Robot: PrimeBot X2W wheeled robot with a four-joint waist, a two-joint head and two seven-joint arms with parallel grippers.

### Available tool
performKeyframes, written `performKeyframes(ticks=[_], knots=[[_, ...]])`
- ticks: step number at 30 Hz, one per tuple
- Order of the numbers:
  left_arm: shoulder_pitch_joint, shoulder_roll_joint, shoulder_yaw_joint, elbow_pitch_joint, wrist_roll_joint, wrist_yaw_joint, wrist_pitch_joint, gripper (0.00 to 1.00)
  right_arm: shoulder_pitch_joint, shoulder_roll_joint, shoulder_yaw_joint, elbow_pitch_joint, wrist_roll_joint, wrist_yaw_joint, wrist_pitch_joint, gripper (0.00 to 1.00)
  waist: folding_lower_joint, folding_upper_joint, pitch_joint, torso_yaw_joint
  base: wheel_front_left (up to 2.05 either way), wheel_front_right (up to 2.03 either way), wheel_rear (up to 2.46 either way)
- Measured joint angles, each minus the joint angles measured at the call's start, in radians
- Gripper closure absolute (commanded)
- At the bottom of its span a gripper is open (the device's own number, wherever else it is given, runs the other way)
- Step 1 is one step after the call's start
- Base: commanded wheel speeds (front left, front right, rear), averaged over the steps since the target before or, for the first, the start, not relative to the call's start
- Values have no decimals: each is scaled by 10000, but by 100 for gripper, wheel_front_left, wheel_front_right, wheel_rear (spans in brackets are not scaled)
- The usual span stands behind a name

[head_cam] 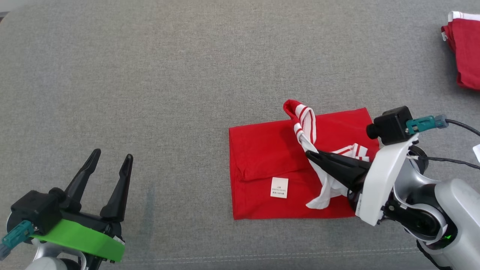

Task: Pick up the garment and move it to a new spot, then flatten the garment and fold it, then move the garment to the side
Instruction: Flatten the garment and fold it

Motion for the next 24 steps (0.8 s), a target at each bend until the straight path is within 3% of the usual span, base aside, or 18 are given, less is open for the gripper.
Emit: performKeyframes(ticks=[1,5,19,20,23,24], knots=[[-124,-33,-109,8,0,-73,42,0,-158,305,86,73,-295,-255,-163,100,0,0,51,68,0,0,0],[-231,-58,-163,58,0,-79,75,0,-347,951,349,376,-742,-600,-445,100,0,0,166,214,0,0,0],[-400,-65,-132,313,4,-90,84,0,-539,1870,1009,1935,-1634,-1039,-1043,100,0,0,301,462,0,0,0],[-418,-82,-142,320,12,-90,84,0,-540,1900,1024,2034,-1695,-1041,-1064,85,0,0,291,483,0,0,0],[-492,-169,-165,362,15,-115,81,0,-556,2151,1112,2314,-1783,-1051,-1258,71,0,0,250,557,0,0,0],[-520,-203,-167,382,15,-132,81,0,-587,2247,1195,2393,-1806,-1051,-1271,53,0,0,232,585,0,0,0]])
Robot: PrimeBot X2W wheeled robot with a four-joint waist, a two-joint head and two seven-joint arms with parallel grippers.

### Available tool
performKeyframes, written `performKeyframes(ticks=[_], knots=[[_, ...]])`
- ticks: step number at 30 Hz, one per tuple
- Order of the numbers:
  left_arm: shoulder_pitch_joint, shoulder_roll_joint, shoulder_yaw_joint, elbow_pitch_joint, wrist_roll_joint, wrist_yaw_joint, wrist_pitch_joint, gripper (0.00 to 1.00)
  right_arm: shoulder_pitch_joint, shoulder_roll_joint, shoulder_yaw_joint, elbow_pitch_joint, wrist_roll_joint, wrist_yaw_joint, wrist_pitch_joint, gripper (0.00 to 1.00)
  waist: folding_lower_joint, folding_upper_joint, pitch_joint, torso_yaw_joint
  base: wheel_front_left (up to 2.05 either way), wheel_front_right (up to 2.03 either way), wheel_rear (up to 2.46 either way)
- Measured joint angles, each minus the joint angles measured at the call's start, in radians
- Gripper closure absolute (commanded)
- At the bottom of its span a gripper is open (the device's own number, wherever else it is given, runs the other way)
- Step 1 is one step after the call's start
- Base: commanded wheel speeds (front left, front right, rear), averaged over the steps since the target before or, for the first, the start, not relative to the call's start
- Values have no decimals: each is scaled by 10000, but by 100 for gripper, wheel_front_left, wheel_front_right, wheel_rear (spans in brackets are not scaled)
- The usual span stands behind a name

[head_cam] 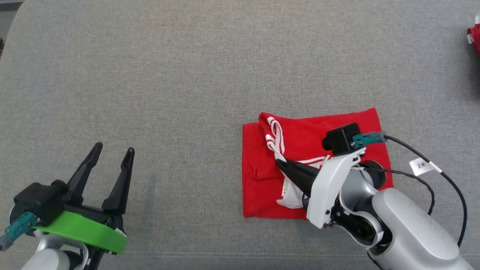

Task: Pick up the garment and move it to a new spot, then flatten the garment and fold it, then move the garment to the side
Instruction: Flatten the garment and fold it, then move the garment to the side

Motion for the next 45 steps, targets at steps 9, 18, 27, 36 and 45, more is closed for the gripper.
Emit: performKeyframes(ticks=[9,18,27,36,45], knots=[[0,-86,117,303,-2,0,-58,0,-500,1227,640,203,-36,245,-529,0,0,0,-268,52,0,0,0],[388,-65,589,527,-44,4,-146,0,-501,802,-518,-330,36,113,-1323,0,0,0,-719,-269,0,0,0],[820,-75,637,330,-82,15,-159,0,830,-959,-2424,414,583,-339,-1269,0,0,0,-1120,-801,0,0,0],[815,-73,428,-107,-75,15,-142,0,1477,-1580,-2903,1166,1615,-222,-619,0,0,0,-806,-919,0,0,0],[465,-123,232,-182,-29,12,-96,0,1018,-1668,-2897,1841,2092,65,109,0,0,0,-367,-525,0,0,0]])
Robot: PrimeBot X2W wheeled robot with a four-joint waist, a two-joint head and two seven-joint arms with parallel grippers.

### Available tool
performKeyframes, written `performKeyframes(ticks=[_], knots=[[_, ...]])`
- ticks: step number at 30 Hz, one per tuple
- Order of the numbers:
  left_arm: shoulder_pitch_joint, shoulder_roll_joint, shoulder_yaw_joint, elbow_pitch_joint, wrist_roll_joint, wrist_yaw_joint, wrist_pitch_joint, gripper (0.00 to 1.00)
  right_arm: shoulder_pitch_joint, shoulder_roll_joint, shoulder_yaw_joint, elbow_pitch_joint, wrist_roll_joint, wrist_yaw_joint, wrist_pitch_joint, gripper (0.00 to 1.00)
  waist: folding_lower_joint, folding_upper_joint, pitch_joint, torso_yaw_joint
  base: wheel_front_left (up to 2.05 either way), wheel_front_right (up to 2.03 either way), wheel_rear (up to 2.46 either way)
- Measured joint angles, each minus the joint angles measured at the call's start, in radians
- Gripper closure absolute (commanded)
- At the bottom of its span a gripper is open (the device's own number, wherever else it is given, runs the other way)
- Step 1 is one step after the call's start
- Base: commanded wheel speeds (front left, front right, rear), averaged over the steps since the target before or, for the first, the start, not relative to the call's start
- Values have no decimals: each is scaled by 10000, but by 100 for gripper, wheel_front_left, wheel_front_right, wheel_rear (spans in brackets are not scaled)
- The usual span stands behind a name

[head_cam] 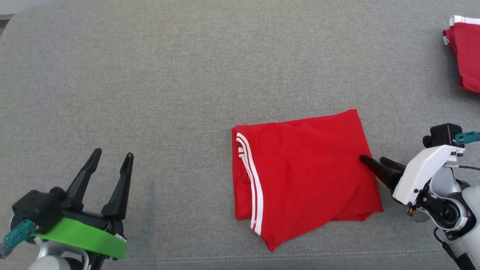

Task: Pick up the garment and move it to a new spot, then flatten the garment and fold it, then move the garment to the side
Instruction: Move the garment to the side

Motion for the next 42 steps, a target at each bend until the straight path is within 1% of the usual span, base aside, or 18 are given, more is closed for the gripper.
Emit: performKeyframes(ticks=[2,3,4,9,15,16,19,22,23,26,27,32,38,42], knots=[[-88,-56,-31,52,2,-8,-2,0,-115,-17,-6,201,201,134,176,1,0,0,50,138,0,0,0],[-116,-77,-42,71,4,-8,-2,0,-160,2,-29,263,347,146,228,60,0,0,63,208,0,0,0],[-128,-92,-52,98,10,-8,-4,0,-210,17,-35,316,439,198,278,100,0,0,70,279,0,0,0],[-129,-280,-109,288,29,-8,-6,0,-524,249,69,412,782,550,593,100,0,0,6,581,0,0,0],[-109,-359,25,614,27,-8,-50,0,-1101,171,399,-33,786,1051,1024,100,0,0,-332,746,0,0,0],[-101,-359,54,669,21,-8,-50,0,-1197,173,441,-105,788,1103,1106,100,0,0,-396,761,0,0,0],[-40,-359,79,719,13,-8,-52,0,-1365,40,479,-222,788,1106,1335,100,0,0,-574,785,0,0,0],[83,-359,161,650,-2,-8,-63,0,-1455,-353,362,-263,769,1058,1628,100,0,0,-661,795,0,0,0],[112,-357,199,619,-2,-8,-63,0,-1545,-435,337,-290,752,1001,1668,100,0,0,-642,784,0,0,0],[120,-357,263,531,-2,-8,-121,0,-1825,-790,86,-458,637,972,1728,100,0,0,-555,712,0,0,0],[128,-357,303,527,-2,-8,-142,0,-1954,-899,-65,-476,579,857,1728,100,0,0,-533,678,0,0,0],[147,-349,385,399,-2,-8,-148,0,-2629,-1639,-217,-581,81,642,2065,100,0,0,-395,453,0,0,0],[114,-295,355,73,2,-8,-146,0,-3716,-2579,-520,-489,-936,274,2169,100,0,0,-29,221,0,0,0],[76,-255,307,-134,33,-8,-130,0,-4320,-2957,-819,-362,-1289,-42,2242,100,0,0,302,78,0,0,0]])
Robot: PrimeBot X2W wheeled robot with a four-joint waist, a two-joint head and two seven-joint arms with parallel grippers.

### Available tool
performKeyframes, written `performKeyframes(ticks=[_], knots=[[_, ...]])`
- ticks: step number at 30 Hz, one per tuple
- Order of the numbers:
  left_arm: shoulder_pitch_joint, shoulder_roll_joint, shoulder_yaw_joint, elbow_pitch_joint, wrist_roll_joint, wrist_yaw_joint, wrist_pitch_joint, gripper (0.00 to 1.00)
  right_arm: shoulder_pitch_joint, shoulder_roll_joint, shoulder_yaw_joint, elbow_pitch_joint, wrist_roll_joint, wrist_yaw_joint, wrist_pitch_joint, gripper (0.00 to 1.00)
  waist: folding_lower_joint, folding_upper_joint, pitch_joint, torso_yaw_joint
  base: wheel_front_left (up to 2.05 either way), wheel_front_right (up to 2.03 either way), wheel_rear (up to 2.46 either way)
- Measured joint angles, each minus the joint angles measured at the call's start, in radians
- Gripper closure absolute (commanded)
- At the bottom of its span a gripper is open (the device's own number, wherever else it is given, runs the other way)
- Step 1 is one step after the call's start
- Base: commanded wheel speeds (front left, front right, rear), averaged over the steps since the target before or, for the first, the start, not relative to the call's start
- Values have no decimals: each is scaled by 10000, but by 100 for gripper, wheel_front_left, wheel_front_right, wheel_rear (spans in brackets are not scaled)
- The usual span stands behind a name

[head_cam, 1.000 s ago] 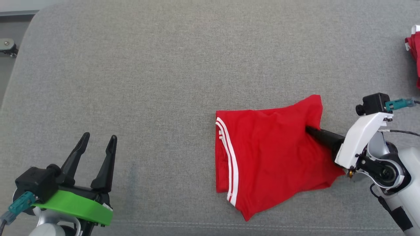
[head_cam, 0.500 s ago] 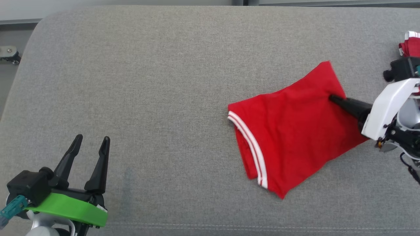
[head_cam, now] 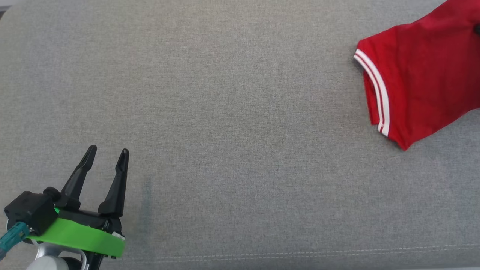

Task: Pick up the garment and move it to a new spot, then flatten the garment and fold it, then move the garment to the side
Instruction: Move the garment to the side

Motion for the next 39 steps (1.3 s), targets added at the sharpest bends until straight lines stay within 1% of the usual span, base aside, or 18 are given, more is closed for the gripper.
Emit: performKeyframes(ticks=[2,5,6,11,12,13,20,24,25,29,31,39], knots=[[-94,15,0,-73,12,0,13,0,-174,4,-155,119,2,-100,0,100,0,0,183,-70,0,0,0],[-234,67,25,-132,56,0,96,0,-354,25,-222,213,0,-111,-6,100,0,0,460,-183,0,0,0],[-277,105,23,-153,69,0,102,0,-472,69,-326,303,-29,-194,-94,100,0,0,641,-265,0,0,0],[-426,224,50,-268,150,0,194,0,-759,81,-510,495,-157,-201,-282,100,0,0,993,-453,0,0,0],[-464,253,58,-360,155,0,276,0,-929,96,-558,543,-171,-282,-374,100,0,0,1164,-555,0,0,0],[-495,268,56,-387,176,0,314,0,-1026,130,-591,564,-178,-290,-481,100,0,0,1246,-609,0,0,0],[-840,523,100,-568,408,0,527,0,-1765,453,-755,694,-263,-360,-897,100,0,0,1813,-1016,0,0,0],[-955,625,203,-662,497,0,623,0,-2192,920,-792,742,-238,-362,-1166,100,1,0,2088,-1292,0,0,0],[-955,625,203,-662,497,0,623,0,-2192,920,-792,742,-238,-362,-1166,100,1,0,2088,-1292,0,0,0],[-1040,754,313,-652,529,2,711,0,-2390,1327,-830,943,-132,-380,-1427,100,1,0,2271,-1601,0,0,0],[-1042,832,345,-652,573,4,752,0,-2394,1358,-888,1133,-134,-443,-1542,100,1,0,2330,-1751,0,0,0],[-1093,941,311,-696,589,10,1053,0,-2456,1327,-1480,1894,-69,-462,-1979,100,1,0,2418,-2210,0,0,0]])
